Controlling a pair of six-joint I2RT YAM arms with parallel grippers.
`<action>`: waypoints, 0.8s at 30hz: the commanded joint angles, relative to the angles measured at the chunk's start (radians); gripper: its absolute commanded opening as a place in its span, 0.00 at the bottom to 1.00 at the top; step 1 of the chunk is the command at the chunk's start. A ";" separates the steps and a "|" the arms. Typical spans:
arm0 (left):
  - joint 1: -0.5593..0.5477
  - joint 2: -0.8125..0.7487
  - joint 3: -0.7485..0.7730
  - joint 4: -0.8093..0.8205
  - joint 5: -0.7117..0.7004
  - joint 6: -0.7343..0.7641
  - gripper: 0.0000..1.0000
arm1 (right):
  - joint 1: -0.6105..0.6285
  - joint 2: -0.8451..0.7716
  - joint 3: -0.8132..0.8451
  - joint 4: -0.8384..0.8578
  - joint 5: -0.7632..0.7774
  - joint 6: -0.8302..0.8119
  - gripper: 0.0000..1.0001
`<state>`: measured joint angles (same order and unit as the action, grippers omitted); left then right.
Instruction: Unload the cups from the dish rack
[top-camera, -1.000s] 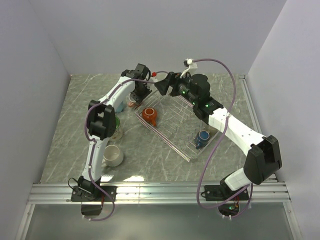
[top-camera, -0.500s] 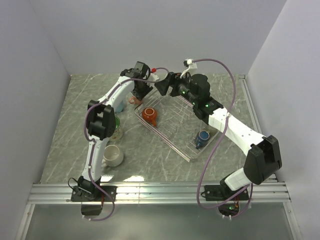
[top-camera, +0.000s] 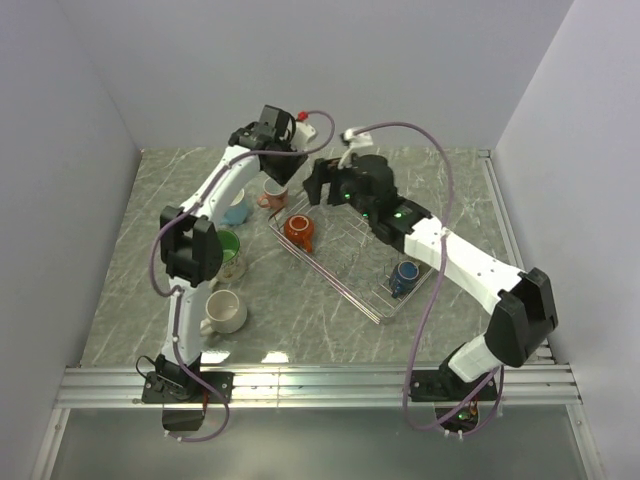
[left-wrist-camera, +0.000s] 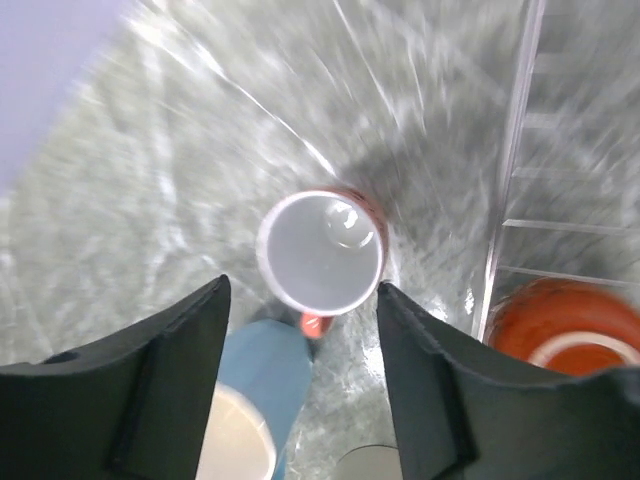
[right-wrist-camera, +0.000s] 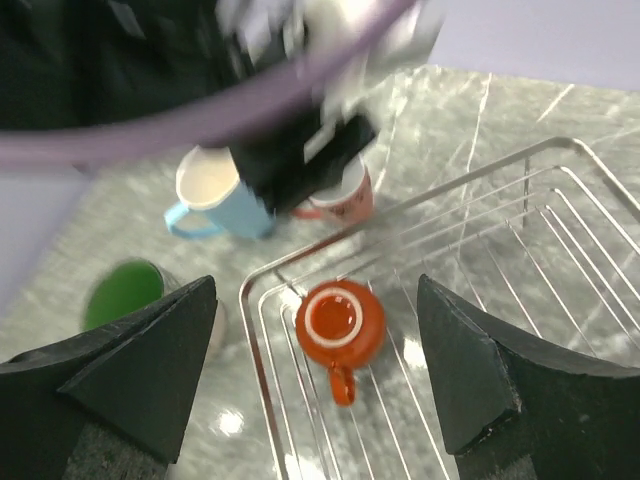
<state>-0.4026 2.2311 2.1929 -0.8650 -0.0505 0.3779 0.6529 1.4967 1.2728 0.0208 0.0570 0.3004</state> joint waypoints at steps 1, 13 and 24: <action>0.016 -0.174 0.007 0.100 0.027 -0.080 0.66 | 0.083 0.065 0.108 -0.152 0.181 -0.100 0.87; 0.218 -0.379 -0.136 0.087 0.187 -0.215 0.99 | 0.088 0.275 0.174 -0.363 -0.031 -0.009 0.71; 0.343 -0.452 -0.217 0.075 0.259 -0.229 0.99 | 0.088 0.445 0.270 -0.438 -0.060 0.009 0.56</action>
<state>-0.0650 1.8427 1.9736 -0.7982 0.1623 0.1623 0.7414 1.9079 1.4773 -0.3920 0.0055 0.2989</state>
